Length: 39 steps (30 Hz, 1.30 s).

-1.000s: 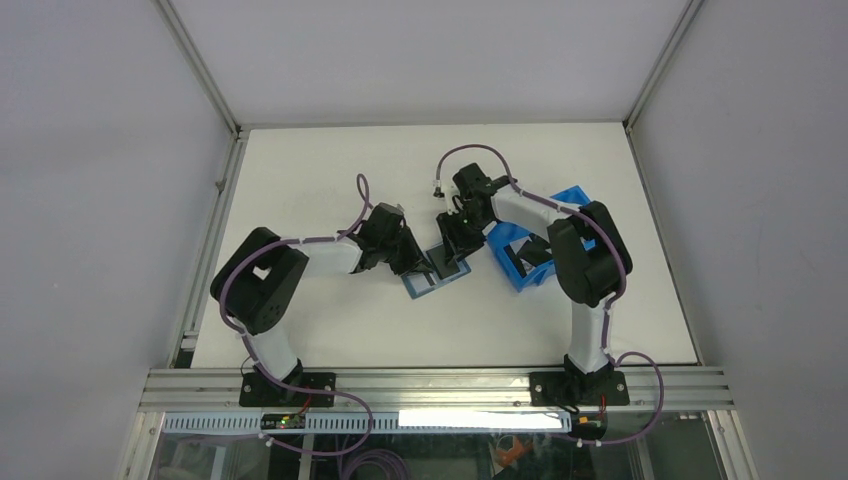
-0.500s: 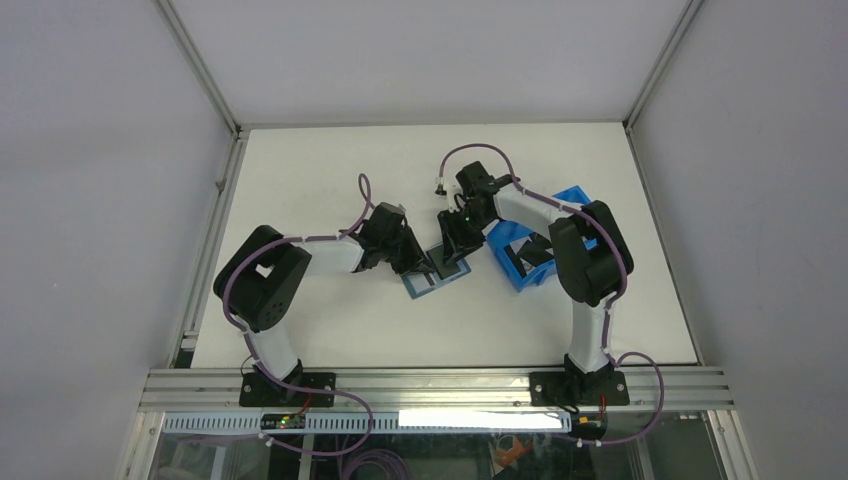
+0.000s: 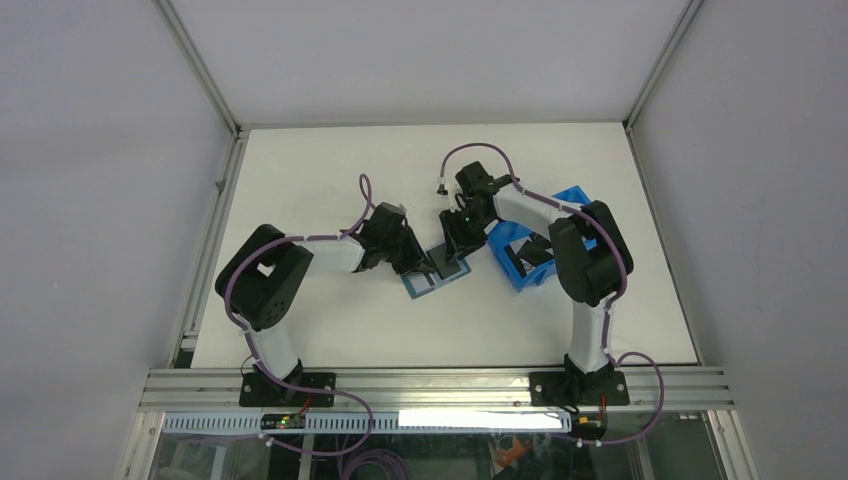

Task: Put the credit cards into the card holder
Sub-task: Turn over the card slot in the card holder.

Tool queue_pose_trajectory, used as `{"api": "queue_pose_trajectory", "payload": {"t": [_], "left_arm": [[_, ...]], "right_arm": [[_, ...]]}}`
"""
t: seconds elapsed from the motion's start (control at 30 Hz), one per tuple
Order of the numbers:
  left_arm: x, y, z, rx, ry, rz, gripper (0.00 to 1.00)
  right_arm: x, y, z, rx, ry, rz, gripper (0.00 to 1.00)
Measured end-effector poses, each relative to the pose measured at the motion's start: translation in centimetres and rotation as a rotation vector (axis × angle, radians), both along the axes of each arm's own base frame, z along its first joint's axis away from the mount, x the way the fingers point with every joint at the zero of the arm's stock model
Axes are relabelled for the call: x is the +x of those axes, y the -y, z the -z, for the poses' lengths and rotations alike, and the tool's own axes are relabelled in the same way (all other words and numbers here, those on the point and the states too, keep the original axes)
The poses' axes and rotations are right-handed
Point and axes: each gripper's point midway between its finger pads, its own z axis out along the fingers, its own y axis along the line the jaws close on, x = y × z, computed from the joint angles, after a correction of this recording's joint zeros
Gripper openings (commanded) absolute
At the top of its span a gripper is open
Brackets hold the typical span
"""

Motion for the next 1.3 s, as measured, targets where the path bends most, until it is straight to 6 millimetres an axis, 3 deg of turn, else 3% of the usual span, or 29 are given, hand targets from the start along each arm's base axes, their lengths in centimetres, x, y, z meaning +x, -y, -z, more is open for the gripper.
{"api": "queue_pose_trajectory", "payload": {"t": [0.7,1.3], "left_arm": [[-0.06,0.13,0.08,-0.005,-0.007,0.006,0.07],[-0.06,0.18,0.09,-0.008,-0.010,0.003,0.03]], "right_arm": [[-0.55,-0.78,-0.61,0.070,-0.042,-0.011,0.35],[0.09,0.21,-0.72,0.054,-0.008,0.045,0.32]]}}
